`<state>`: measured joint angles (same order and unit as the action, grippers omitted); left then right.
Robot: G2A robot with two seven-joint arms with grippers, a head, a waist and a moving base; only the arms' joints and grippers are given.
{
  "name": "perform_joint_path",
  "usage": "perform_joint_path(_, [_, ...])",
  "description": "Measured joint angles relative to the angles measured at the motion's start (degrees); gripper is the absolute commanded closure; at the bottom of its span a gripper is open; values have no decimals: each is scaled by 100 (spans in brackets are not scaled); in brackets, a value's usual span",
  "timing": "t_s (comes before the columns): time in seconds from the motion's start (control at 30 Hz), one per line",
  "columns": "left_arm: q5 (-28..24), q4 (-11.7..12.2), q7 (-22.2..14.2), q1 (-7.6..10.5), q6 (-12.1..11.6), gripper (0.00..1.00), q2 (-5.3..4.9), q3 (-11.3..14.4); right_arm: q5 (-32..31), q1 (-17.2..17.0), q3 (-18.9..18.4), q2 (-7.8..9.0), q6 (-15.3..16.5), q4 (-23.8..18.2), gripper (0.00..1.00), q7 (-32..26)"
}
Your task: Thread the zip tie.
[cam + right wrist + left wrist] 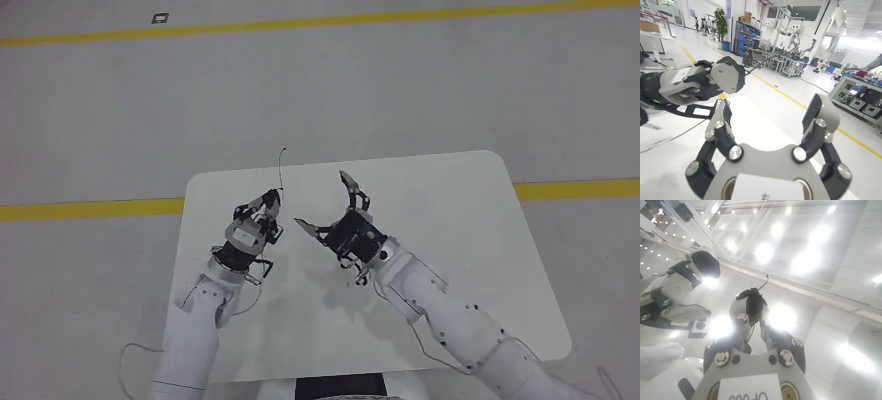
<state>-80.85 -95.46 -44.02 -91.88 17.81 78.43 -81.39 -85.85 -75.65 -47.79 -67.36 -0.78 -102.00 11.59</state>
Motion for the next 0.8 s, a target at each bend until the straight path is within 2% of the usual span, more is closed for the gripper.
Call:
perform_joint_path(0.07, [-177, -21, 25, -2, -4, 100, 7, 58, 15, 21, 12, -30, -27, 3, 30, 37])
perform_joint_path(0.1, [-258, -26, 45, -4, -10, 100, 10, 80, 17, 27, 18, -41, -31, 7, 37, 49])
perform_joint_path(0.17, [-392, -37, 120, 2, -37, 100, 15, 122, 16, 33, 32, -66, -35, 22, 40, 60])
perform_joint_path(0.2, [-400, -40, 141, 7, -49, 100, 15, 137, 14, 35, 36, -77, -38, 28, 45, 62])
perform_joint_path(0.27, [-393, -40, 151, 10, -57, 100, 14, 146, 6, 37, 42, -100, -47, 43, 42, 69])
perform_joint_path(0.37, [-389, -40, 147, 10, -56, 100, 14, 145, -14, 50, 59, -132, -27, 42, 52, 66])
perform_joint_path(0.8, [-389, -40, 147, 10, -55, 100, 14, 145, -114, 73, 139, -247, 223, 7, 57, 95])
